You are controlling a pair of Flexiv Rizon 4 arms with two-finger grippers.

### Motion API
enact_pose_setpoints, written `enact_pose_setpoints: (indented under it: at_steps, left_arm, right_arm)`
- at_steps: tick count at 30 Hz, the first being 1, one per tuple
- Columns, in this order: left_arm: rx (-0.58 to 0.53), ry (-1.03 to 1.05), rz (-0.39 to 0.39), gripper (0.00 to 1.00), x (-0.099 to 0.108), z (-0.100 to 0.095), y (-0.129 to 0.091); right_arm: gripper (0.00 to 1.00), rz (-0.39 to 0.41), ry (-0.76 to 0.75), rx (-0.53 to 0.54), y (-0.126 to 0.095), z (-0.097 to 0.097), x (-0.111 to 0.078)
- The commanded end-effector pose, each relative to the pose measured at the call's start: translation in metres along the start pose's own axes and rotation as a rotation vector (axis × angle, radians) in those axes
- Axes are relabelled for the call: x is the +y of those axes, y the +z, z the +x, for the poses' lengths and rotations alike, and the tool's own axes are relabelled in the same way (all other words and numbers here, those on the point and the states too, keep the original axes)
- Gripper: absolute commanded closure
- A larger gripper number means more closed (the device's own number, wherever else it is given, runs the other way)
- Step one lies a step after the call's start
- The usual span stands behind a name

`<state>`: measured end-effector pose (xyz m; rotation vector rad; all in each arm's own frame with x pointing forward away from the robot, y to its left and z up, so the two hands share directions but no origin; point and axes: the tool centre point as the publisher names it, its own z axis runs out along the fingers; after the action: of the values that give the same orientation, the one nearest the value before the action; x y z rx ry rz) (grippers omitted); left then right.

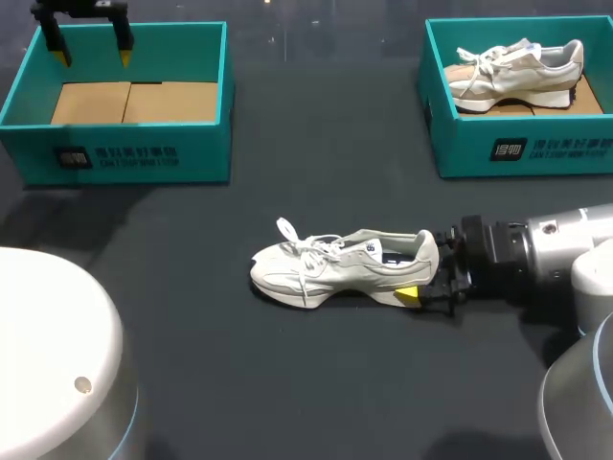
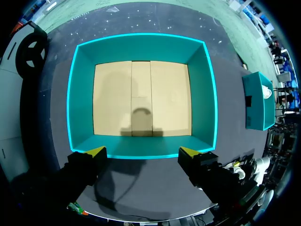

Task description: Take the shoe out of the shoebox, open the shoe tongue, remove and reinsert the insole, then place the shoe into the shoebox

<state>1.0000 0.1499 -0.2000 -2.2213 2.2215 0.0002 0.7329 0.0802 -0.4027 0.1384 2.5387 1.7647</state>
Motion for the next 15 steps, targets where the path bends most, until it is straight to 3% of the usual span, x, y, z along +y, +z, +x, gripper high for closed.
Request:
enact_pose_setpoints:
  at_steps: [1,15]
  left_arm:
    - [0.000,0.000,0.000,0.00,0.0000,0.0000,0.0000]
    - [0.000,0.000,0.000,0.00,0.0000,0.0000,0.0000]
  right_arm:
    - [1.00,0.003,-0.004,-0.005,0.0026,-0.0002,0.0001]
    - [1.00,-0.006,-0.007,0.012,0.0011,0.0017,0.0003]
